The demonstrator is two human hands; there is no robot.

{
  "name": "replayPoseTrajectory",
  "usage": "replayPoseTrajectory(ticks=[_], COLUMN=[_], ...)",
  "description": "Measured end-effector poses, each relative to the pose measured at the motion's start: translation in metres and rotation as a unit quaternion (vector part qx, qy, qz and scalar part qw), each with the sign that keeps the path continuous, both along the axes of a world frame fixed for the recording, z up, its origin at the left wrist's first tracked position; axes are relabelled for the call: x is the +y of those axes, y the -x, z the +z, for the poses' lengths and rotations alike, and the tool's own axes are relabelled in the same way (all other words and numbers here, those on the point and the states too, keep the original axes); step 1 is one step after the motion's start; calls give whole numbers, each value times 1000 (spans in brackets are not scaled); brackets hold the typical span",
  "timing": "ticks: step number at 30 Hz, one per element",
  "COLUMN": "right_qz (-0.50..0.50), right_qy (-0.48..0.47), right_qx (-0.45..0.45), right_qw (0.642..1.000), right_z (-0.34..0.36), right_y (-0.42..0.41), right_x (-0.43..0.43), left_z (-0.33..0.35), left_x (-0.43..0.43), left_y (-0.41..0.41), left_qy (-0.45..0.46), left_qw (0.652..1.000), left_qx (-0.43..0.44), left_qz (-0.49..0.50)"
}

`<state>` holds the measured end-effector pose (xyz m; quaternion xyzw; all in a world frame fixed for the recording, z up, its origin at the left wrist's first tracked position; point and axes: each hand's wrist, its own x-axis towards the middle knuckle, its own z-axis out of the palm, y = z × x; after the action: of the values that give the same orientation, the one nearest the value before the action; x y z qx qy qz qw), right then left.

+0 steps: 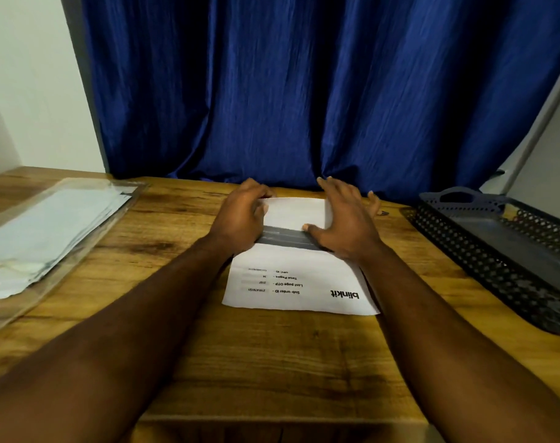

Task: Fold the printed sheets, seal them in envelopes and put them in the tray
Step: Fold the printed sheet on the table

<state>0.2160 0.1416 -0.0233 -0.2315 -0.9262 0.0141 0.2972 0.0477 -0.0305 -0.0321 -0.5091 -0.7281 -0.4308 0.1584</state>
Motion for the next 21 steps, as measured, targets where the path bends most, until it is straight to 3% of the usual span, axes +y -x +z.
replayPoseTrajectory(ticks=[4,10,14,21], right_qz=[-17,2,-4,60], right_qy=[-42,69,106,111], right_qx=[40,-136,-159,-218], right_qw=[998,988,982,968], right_z=[4,-1,5,1], right_y=[3,-1,-2,12], right_x=[4,-1,-8,-24], left_z=[1,-8,-11,-14], left_x=[-2,-5,-3,0], left_y=[-2,0,0,0], left_qy=[-7,114,151,144], left_qw=[999,992,988,989], left_qx=[41,27,-19,-3], left_qz=[-10,-43,-33,-33])
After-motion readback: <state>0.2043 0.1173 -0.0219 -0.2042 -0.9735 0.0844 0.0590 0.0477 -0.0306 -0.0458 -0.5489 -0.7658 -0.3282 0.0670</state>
